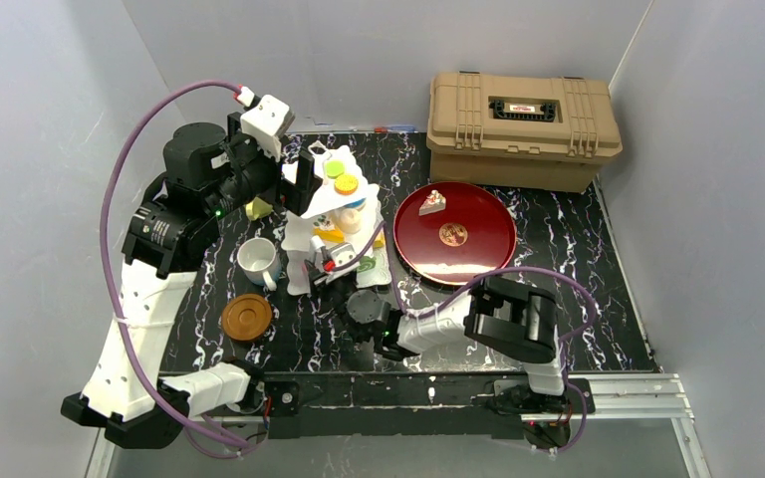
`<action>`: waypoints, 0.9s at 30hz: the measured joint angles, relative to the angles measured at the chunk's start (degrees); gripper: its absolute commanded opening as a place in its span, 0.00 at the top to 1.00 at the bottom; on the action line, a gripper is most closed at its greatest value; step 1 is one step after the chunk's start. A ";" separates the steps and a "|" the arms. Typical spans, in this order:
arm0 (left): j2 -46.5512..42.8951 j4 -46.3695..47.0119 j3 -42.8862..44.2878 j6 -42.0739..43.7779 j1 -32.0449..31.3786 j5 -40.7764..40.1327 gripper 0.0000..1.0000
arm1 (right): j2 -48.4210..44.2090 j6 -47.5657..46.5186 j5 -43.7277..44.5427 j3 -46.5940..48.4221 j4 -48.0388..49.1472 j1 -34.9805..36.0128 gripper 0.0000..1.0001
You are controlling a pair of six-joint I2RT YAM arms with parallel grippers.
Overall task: Serve the afternoon tea
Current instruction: Place the desert on the desert table, then pick up the desert from the tray.
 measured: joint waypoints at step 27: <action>-0.24 -0.02 0.00 -0.44 0.00 0.44 0.01 | -35.71 4.20 7.93 -20.52 -19.93 1.77 0.79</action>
